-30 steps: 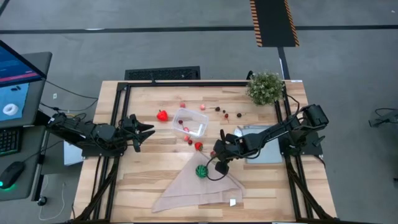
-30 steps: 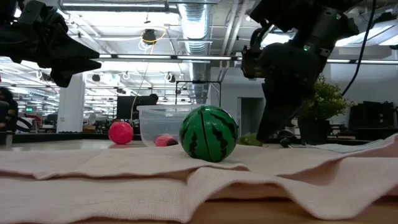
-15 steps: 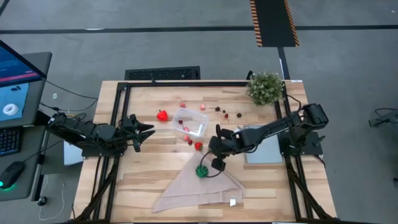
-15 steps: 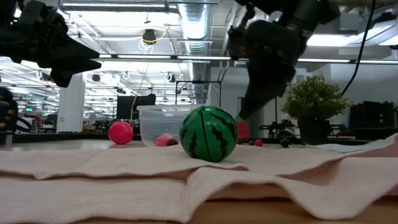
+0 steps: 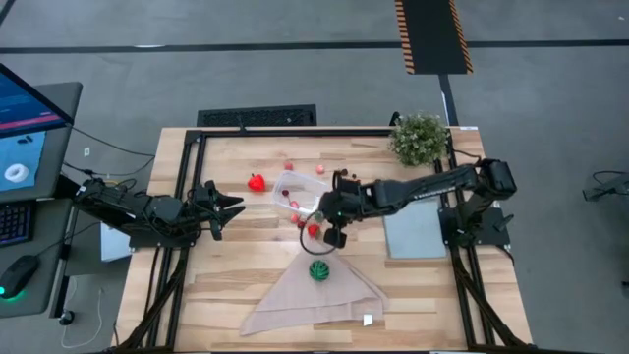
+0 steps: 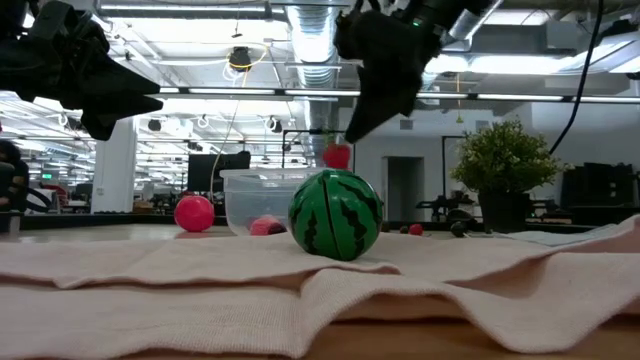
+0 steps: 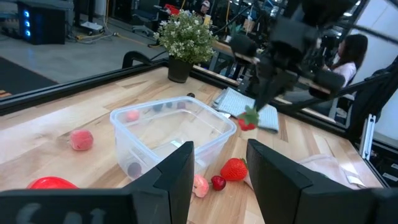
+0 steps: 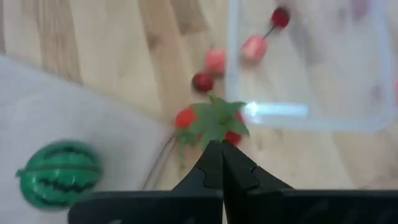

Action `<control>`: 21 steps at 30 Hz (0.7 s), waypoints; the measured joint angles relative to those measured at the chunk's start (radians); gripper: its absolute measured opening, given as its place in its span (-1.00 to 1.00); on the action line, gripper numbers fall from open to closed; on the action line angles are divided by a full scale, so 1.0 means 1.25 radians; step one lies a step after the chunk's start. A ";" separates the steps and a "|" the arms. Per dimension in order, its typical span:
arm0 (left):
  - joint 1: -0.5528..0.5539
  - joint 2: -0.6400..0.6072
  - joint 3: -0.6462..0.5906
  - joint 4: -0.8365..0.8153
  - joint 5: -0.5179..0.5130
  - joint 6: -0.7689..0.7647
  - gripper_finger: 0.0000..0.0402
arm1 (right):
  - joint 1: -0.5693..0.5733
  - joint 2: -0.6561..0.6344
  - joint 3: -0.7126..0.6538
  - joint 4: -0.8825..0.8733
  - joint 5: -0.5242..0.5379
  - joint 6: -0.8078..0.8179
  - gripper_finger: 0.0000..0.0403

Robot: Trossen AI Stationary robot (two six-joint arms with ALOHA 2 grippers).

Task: Pick and placing Produce into tupperware
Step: Put the right strawberry into the transparent bin, then put the strawberry into the transparent bin

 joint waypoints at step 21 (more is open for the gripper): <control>0.000 0.000 0.000 0.000 0.000 0.002 -0.31 | -0.163 0.000 0.061 0.075 -0.071 -0.117 -0.64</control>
